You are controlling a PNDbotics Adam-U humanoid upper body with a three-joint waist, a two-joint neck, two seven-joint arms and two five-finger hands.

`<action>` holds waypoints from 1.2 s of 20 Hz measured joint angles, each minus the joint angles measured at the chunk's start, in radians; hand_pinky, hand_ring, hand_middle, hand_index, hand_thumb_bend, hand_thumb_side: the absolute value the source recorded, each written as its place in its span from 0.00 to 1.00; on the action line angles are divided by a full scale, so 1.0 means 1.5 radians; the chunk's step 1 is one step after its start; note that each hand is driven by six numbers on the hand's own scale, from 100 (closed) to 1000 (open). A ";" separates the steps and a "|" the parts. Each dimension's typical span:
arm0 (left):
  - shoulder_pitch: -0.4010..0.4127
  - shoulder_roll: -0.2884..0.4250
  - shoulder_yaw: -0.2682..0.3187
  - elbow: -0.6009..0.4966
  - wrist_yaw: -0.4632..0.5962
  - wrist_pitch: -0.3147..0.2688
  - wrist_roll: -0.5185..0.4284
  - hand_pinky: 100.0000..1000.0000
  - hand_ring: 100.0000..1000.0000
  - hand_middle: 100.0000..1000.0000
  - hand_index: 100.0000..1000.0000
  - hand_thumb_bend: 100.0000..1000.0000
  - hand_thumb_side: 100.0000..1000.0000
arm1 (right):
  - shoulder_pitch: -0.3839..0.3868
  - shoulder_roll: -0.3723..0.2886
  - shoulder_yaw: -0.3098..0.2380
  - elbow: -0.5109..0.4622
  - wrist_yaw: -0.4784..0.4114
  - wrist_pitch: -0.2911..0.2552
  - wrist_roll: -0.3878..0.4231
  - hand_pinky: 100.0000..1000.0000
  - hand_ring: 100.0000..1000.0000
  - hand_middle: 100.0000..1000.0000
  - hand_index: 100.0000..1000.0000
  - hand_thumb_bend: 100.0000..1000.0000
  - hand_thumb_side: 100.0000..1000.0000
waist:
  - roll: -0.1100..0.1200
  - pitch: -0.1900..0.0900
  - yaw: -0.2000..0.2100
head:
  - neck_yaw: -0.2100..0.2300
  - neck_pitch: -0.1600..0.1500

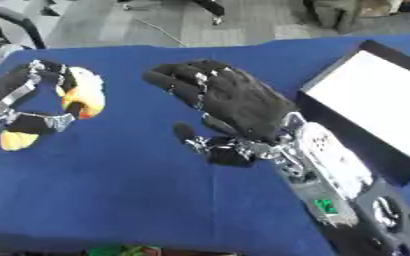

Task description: Pick up the objects with one hand, pass them to the other hand, and then place them into the box on the other side of the table.

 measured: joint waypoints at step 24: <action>-0.051 -0.080 -0.066 -0.110 0.227 0.063 -0.158 0.70 0.41 0.42 0.27 0.00 0.23 | -0.011 0.027 0.021 0.034 -0.068 0.012 -0.010 0.83 0.86 0.83 1.00 0.00 0.00 | 0.001 0.003 0.002 | -0.008 0.000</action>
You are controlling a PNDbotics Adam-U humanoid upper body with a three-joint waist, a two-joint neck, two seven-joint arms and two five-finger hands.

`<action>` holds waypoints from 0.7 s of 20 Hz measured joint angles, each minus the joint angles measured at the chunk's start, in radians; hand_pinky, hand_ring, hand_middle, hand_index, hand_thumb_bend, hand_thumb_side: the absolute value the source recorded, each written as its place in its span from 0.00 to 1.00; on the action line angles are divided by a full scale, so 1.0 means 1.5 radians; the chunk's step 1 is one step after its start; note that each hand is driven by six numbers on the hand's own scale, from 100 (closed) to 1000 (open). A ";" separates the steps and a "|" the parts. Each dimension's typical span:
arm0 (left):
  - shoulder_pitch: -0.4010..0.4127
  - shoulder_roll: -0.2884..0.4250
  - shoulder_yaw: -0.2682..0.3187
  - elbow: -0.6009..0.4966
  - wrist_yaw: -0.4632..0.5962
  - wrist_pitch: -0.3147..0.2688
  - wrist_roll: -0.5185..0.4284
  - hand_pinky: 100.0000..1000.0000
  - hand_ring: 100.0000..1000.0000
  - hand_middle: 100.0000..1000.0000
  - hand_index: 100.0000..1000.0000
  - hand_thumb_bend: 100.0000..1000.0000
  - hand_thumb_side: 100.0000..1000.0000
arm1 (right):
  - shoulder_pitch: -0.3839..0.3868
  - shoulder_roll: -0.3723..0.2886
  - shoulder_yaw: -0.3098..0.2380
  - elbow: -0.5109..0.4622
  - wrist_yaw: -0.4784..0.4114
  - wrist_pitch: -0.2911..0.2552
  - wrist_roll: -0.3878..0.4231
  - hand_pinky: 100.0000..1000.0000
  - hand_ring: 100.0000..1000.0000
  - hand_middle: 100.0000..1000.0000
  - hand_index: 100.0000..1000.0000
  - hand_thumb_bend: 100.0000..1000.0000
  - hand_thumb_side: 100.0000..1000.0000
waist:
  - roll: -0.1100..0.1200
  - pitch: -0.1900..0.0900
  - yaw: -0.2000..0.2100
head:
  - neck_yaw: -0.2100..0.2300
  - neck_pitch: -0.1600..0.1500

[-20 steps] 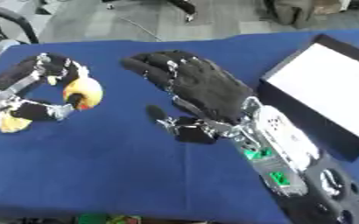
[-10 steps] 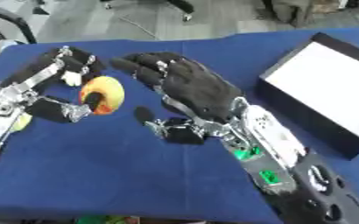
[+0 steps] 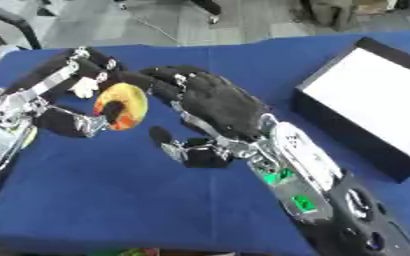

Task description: Pick up the objects with one hand, pass them to the other hand, and then place them into the box on the other side of the table.

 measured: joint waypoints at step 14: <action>0.000 -0.006 -0.011 -0.021 0.031 0.014 -0.033 0.70 0.40 0.42 0.27 0.00 0.23 | 0.000 0.001 0.004 0.004 -0.003 0.001 -0.002 0.82 0.84 0.76 0.99 0.00 0.00 | 0.001 0.000 0.000 | -0.002 0.000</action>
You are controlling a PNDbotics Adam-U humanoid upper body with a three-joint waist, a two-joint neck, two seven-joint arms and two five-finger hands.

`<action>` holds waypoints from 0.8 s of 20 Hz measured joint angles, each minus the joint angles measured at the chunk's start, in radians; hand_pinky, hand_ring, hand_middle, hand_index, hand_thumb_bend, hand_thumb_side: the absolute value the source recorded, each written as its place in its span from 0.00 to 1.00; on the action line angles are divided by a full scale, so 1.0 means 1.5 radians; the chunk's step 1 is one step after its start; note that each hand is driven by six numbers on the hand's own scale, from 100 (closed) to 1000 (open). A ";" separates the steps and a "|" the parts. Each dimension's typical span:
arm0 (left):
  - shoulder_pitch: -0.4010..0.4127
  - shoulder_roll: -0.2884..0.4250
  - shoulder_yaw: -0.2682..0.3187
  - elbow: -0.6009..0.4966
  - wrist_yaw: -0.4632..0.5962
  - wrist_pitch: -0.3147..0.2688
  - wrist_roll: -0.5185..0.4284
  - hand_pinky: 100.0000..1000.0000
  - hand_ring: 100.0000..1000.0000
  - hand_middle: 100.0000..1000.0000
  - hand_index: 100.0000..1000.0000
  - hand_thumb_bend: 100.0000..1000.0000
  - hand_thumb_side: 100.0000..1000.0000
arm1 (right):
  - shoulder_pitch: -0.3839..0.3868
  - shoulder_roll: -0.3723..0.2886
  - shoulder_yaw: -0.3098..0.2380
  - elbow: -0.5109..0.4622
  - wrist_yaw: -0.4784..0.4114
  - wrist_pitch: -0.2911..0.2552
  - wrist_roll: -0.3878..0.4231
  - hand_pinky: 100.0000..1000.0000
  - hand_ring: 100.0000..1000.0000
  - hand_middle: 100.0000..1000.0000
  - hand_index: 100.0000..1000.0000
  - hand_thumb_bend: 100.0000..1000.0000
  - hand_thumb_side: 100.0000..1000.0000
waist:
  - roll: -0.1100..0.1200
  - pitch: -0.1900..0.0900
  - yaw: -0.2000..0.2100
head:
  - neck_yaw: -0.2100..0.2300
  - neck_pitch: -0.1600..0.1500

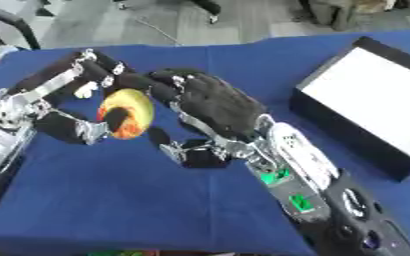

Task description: Pick up the objects with one hand, pass them to the other hand, and then place them into the box on the other side of the table.

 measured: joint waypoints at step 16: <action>-0.001 -0.006 -0.003 0.000 0.013 0.004 -0.009 0.70 0.40 0.42 0.28 0.00 0.23 | -0.005 0.004 0.001 0.000 -0.014 -0.001 0.001 0.81 0.82 0.68 0.84 0.00 0.00 | -0.001 0.001 0.001 | 0.000 0.000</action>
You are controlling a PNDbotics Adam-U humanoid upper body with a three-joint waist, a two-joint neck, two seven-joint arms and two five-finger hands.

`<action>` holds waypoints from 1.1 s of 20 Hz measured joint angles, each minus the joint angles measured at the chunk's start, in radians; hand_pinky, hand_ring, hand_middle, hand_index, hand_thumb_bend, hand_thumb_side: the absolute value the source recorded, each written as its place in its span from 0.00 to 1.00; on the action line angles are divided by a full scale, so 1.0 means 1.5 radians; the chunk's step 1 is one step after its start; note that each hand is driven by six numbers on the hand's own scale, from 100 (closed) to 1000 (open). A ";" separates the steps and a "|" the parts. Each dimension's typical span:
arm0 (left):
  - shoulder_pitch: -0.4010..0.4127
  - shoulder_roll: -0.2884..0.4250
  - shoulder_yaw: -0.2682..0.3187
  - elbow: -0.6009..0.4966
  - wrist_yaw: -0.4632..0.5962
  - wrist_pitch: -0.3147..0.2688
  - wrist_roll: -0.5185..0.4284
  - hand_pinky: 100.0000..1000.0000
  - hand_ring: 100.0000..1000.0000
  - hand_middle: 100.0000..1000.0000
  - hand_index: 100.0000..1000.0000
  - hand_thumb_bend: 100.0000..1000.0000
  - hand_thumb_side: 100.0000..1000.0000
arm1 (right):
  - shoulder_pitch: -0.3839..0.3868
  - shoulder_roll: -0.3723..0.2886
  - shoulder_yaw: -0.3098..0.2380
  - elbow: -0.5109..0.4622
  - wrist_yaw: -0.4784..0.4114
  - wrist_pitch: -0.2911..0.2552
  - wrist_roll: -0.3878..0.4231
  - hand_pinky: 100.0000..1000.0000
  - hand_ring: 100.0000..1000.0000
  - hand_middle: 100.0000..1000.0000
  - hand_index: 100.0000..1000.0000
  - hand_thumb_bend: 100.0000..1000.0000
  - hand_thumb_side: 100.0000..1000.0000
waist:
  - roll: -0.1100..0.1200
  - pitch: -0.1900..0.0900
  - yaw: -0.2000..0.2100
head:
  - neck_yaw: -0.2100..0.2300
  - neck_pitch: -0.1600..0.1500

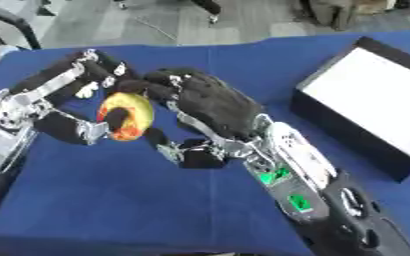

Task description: Pick up the objects with one hand, pass them to the other hand, and then place them into the box on the other side of the table.

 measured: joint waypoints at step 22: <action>-0.004 -0.005 -0.006 -0.012 0.043 0.019 -0.055 0.73 0.44 0.47 0.57 0.00 0.20 | 0.000 0.010 0.011 0.030 -0.009 -0.007 -0.140 0.73 0.70 0.42 0.31 0.00 0.00 | 0.001 0.004 0.001 | -0.002 0.000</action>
